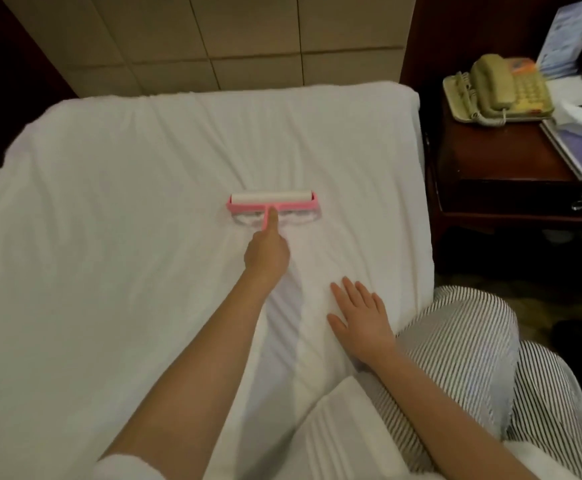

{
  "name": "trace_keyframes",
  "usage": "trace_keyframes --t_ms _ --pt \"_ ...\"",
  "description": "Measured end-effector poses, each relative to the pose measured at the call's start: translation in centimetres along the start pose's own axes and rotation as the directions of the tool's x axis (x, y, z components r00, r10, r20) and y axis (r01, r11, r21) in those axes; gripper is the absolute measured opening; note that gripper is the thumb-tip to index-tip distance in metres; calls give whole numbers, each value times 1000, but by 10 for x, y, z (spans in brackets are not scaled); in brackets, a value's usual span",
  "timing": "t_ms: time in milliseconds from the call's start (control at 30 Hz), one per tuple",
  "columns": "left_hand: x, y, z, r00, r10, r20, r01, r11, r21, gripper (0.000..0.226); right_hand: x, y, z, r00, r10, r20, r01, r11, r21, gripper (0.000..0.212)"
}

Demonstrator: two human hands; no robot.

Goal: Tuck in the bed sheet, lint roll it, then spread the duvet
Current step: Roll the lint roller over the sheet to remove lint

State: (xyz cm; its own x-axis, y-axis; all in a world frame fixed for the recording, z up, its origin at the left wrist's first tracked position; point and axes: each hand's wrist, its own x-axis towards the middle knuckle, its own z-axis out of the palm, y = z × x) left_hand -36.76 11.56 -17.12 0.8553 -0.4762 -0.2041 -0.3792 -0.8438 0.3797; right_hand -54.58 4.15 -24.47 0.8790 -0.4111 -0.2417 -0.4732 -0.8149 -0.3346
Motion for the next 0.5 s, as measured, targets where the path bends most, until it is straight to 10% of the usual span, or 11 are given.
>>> trace_keyframes --t_ms 267,500 --pt "-168 -45 -2 990 34 137 -61 977 202 64 -8 2 -3 999 25 46 -26 999 41 62" --pt "-78 -23 7 997 66 31 -69 993 100 63 -15 5 -8 997 65 33 -68 989 128 58"
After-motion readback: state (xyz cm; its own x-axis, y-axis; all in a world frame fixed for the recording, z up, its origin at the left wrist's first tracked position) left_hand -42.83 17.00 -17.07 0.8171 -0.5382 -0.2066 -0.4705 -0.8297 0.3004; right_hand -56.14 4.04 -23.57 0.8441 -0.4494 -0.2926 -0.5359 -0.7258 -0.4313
